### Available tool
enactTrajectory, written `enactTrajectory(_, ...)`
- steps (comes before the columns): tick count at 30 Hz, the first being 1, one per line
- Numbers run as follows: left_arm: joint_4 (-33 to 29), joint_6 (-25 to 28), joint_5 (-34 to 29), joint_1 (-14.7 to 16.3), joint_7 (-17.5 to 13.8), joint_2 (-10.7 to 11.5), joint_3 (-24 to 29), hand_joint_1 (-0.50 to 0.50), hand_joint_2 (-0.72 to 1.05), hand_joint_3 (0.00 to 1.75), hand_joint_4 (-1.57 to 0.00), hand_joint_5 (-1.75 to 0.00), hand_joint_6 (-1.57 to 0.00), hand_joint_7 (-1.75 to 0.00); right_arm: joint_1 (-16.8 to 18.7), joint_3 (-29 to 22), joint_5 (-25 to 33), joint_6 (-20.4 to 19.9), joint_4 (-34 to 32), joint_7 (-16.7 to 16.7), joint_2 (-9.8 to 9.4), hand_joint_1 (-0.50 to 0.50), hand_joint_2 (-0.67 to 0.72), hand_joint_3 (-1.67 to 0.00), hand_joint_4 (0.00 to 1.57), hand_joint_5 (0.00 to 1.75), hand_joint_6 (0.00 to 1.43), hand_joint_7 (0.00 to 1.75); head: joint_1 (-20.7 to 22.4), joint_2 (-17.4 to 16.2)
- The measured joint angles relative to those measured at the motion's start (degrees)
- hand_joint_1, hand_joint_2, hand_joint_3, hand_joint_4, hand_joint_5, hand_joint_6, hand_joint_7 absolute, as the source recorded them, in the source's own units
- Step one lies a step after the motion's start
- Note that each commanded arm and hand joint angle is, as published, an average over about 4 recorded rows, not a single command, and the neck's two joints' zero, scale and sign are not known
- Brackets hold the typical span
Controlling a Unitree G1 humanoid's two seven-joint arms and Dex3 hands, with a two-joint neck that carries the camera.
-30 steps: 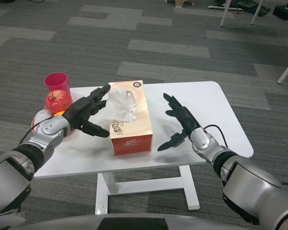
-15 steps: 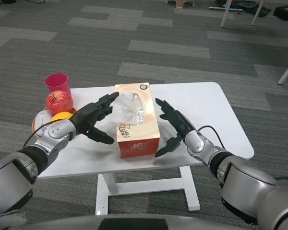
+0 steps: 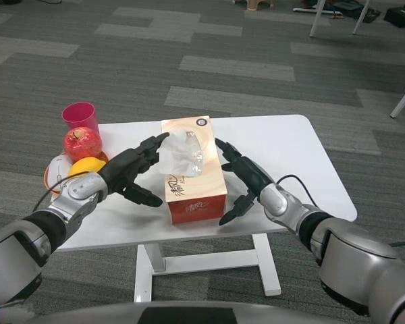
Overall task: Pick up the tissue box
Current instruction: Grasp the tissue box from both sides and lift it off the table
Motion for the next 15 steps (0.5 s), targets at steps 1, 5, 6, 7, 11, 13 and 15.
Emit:
enactTrajectory(1, -0.7, -0.1, 0.0, 0.6, -0.1, 0.1, 0.4, 0.5, 0.69, 0.04, 0.0, -0.51, 0.0, 0.0, 0.2, 0.0, 0.0, 0.0, -0.7, 0.2, -0.39, -0.42, -0.1, -0.24, 0.26, 0.41, 0.0, 0.14, 0.2, 0.0)
enactTrajectory(5, -3.5, -0.1, 1.0, 2.9, -0.3, 0.6, 2.3, 0.5, 0.69, 0.02, 0.0, -0.51, 0.0, 0.0, 1.6, -0.7, 0.1, 0.1, -3.5, 1.1, -1.83, -0.42, -0.13, -0.24, 0.24, 0.44, 0.0, 0.14, 0.6, -0.1)
enactTrajectory(6, -4.2, -0.1, 1.5, 3.5, -0.4, 0.8, 2.8, 0.5, 0.69, 0.04, 0.0, -0.51, 0.0, 0.0, 2.2, -1.1, 0.1, 0.0, -4.4, 1.3, -2.24, -0.42, -0.15, -0.24, 0.23, 0.41, 0.0, 0.14, 0.7, -0.2)
enactTrajectory(7, -4.9, -0.1, 1.9, 4.1, -0.5, 1.0, 3.3, 0.5, 0.69, 0.04, 0.0, -0.51, 0.0, 0.0, 2.7, -1.6, 0.1, 0.0, -5.3, 1.6, -2.65, -0.42, -0.16, -0.24, 0.21, 0.39, 0.0, 0.14, 0.9, -0.3)
enactTrajectory(11, -6.9, 0.0, 3.2, 5.6, -0.9, 1.5, 4.7, 0.5, 0.69, 0.04, 0.0, -0.51, 0.0, 0.0, 4.7, -3.2, 0.1, 0.0, -8.5, 2.6, -4.09, -0.42, -0.16, -0.24, 0.15, 0.39, 0.0, 0.14, 1.4, -0.4)
enactTrajectory(13, -7.5, 0.0, 3.3, 6.1, -1.0, 1.5, 5.0, 0.5, 0.69, 0.0, 0.0, -0.51, 0.0, 0.0, 5.7, -4.0, 0.1, -0.1, -10.0, 3.0, -4.8, -0.42, -0.16, -0.24, 0.13, 0.39, 0.0, 0.14, 1.6, -0.4)
enactTrajectory(15, -8.1, 0.0, 3.6, 6.7, -1.0, 1.6, 5.4, 0.5, 0.69, 0.02, 0.0, -0.51, 0.0, 0.0, 6.9, -4.9, 0.1, -0.2, -11.6, 3.4, -5.56, -0.42, -0.16, -0.24, 0.11, 0.36, 0.0, 0.14, 1.8, -0.6)
